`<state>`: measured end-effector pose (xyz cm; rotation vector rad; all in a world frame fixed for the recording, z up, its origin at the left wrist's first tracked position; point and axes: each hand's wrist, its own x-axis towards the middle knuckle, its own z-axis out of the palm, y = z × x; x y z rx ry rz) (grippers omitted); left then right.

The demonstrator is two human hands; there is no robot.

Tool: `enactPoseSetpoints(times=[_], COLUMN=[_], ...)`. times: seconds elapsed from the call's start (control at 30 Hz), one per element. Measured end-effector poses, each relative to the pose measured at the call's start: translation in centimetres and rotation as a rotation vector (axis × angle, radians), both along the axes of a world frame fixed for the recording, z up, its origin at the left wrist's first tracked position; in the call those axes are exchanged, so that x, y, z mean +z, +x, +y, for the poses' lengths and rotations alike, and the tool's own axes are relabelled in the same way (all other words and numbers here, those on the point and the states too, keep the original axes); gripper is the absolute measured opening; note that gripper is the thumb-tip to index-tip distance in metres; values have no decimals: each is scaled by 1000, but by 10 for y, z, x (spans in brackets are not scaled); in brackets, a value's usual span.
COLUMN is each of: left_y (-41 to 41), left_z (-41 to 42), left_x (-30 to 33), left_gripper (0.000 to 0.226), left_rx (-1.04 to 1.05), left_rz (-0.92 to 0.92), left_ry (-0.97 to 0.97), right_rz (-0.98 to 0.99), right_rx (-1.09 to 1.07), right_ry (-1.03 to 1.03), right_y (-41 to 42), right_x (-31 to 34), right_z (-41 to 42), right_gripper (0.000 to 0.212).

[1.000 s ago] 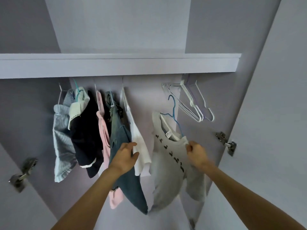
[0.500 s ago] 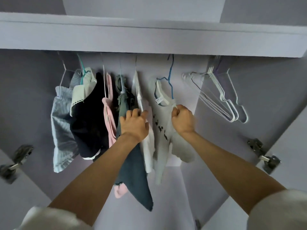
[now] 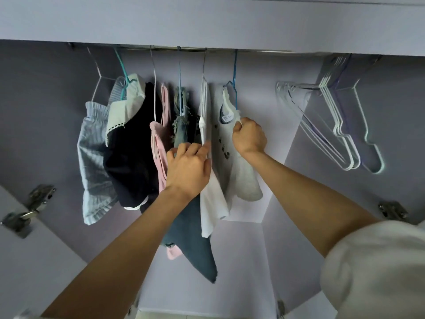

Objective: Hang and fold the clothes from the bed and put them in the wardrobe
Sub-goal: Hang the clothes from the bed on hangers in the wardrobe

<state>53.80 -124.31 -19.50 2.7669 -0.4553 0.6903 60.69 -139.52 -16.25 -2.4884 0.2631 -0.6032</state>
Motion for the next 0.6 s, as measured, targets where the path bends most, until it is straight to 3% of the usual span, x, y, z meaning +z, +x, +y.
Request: enactPoseSetpoints(times=[0.3, 0.4, 0.5, 0.6], left_y=[-28, -57, -97, -141], left_z=[1, 14, 37, 74], left_x=[5, -2, -14, -26], left_gripper=[60, 60, 57, 52], left_rx=[29, 48, 77, 158], left_rz=[179, 220, 249, 297], left_ry=[86, -12, -159, -260], right_rz=[96, -2, -162, -71], right_rx=[267, 247, 283, 461], right_ry=[50, 13, 54, 133], right_y=[-37, -79, -132, -175], right_x=[-8, -19, -29, -38], right_z=[-8, -5, 10, 36], right_gripper=[35, 43, 35, 30])
